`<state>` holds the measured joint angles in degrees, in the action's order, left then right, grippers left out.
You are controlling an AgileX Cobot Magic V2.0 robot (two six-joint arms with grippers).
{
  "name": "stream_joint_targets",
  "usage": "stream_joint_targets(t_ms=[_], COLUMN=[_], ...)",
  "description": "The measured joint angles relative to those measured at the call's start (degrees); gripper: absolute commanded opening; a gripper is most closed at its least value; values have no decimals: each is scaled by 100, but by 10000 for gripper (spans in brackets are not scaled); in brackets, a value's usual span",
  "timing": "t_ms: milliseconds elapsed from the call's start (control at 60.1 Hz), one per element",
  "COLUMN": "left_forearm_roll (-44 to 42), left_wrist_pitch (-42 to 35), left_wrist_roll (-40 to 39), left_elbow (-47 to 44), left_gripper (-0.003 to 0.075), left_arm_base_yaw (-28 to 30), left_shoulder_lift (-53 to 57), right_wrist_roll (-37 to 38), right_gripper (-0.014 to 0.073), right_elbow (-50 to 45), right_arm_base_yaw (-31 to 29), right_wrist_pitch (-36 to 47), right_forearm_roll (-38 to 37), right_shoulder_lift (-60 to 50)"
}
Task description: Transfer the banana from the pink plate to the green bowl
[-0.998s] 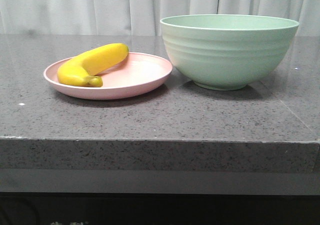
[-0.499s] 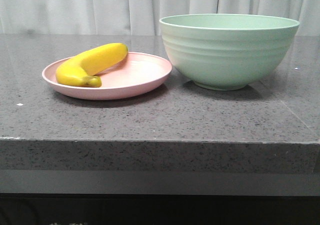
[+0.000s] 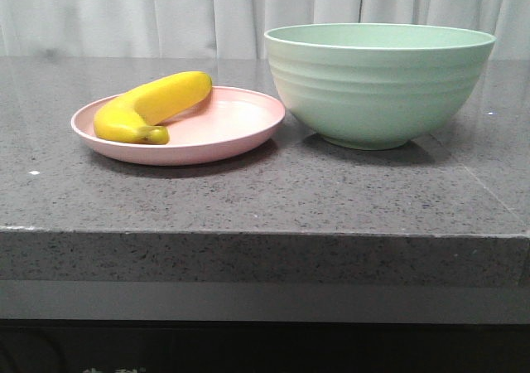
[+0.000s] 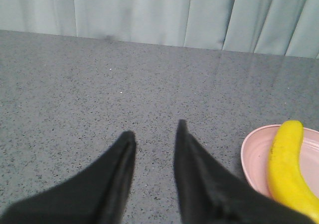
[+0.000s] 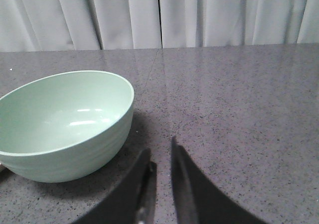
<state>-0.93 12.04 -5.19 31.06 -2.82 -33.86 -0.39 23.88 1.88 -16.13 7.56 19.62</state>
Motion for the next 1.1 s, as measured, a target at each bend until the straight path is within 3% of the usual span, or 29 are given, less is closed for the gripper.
stream_joint_targets(t_ms=[67, 166, 266, 416, 632, 881, 1098], left_forearm_roll=[0, 226, 301, 324, 356, 366, 366], left_wrist_pitch=[-69, -80, 435, 1427, 2176, 2682, 2763], left_wrist_roll=[0, 0, 227, 399, 328, 302, 302], left_elbow=[0, 59, 380, 1270, 2562, 3561, 3779], left_gripper=[590, 610, 610, 610, 608, 608, 608], left_arm_base_yaw=[0, 0, -185, -1109, -2238, -2340, -2340], left_shoulder_lift=[-23, -106, -406, -1342, -3039, -4609, -5338], right_wrist_roll=[0, 0, 0, 0, 0, 0, 0], right_gripper=[487, 561, 561, 561, 561, 561, 561], right_elbow=[0, 12, 12, 12, 12, 12, 12], right_arm_base_yaw=[0, 0, 0, 0, 0, 0, 0], right_wrist_pitch=[-9, -9, -12, -12, -12, -12, -12], right_forearm_roll=[0, 0, 0, 0, 0, 0, 0], right_shoulder_lift=[0, 0, 0, 9, 9, 9, 9])
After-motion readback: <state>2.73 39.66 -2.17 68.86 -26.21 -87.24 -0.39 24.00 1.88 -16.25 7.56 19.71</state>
